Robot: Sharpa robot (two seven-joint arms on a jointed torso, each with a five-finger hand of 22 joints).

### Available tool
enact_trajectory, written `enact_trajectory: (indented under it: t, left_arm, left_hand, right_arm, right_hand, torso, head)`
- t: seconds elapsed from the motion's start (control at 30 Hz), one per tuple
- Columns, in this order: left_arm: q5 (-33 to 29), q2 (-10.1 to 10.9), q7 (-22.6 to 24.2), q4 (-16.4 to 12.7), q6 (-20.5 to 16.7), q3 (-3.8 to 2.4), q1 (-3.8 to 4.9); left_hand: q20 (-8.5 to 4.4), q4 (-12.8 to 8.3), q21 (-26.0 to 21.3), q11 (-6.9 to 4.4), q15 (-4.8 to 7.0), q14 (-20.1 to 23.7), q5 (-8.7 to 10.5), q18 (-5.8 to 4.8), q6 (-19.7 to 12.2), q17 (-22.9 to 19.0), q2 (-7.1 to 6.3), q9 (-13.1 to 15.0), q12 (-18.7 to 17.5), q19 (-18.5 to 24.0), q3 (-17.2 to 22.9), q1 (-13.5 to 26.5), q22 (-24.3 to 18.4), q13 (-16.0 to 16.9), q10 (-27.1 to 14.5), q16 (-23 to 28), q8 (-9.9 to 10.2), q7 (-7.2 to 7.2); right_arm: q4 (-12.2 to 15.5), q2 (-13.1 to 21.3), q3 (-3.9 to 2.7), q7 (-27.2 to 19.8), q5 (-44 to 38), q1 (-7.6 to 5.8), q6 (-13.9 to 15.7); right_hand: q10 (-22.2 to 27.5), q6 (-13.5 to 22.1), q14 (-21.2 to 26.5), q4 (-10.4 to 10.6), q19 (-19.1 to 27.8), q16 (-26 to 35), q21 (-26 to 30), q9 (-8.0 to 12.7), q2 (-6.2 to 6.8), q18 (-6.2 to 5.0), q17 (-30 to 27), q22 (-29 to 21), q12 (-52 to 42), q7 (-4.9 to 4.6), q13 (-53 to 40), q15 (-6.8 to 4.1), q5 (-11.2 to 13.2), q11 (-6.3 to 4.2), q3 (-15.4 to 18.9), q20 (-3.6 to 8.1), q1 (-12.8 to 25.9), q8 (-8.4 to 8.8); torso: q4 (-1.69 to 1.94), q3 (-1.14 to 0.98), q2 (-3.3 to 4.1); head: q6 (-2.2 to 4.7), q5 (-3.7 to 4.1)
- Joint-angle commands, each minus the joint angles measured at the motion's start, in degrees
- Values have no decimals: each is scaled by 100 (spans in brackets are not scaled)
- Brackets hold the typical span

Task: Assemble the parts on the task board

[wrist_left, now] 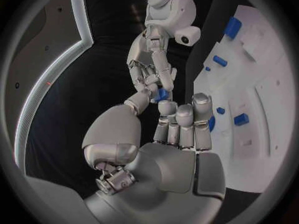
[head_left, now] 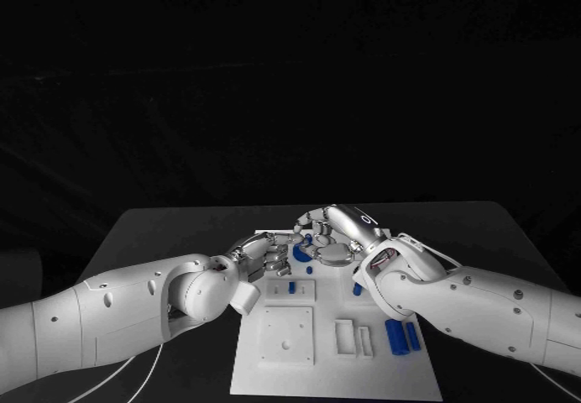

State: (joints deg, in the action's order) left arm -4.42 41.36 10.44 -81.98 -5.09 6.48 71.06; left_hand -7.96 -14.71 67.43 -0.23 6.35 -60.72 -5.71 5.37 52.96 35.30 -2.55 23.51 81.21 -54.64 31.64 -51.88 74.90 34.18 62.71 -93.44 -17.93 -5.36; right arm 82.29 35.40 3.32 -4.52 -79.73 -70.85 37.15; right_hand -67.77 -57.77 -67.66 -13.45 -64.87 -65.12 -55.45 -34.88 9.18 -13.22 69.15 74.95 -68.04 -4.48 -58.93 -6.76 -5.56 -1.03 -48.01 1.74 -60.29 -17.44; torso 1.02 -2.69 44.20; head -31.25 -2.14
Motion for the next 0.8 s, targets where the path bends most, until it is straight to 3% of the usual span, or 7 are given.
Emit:
enact_trajectory:
  t: [0.03,0.8]
  left_arm:
    - [44,14,122,33,132,-13,10]
    - [8,22,106,88,86,-13,10]
  left_hand:
    - [-381,69,21,1,7,6,-12,179,-83,-11,107,-2,-13,51,5,-11,53,3,-40,42,3,-98]
    - [-383,101,24,7,1,6,-21,187,-112,-20,130,-6,-17,57,-3,-28,50,0,-38,40,12,-104]
  right_arm:
    - [-4,16,5,-13,29,8,-121]
    - [24,39,5,-26,36,8,-240]
  right_hand:
    - [36,-108,18,123,49,-24,-29,-101,-37,-178,6,18,28,-69,-7,-2,-29,-16,-88,7,28,-29]
    - [39,-116,24,87,59,-30,-38,-101,-52,-178,10,18,20,-68,-16,-1,-45,-17,-69,6,32,-21]
  torso:
    - [3,0,0]
    - [1,5,1]
  head:
    - [-5,11]
    - [-26,1]
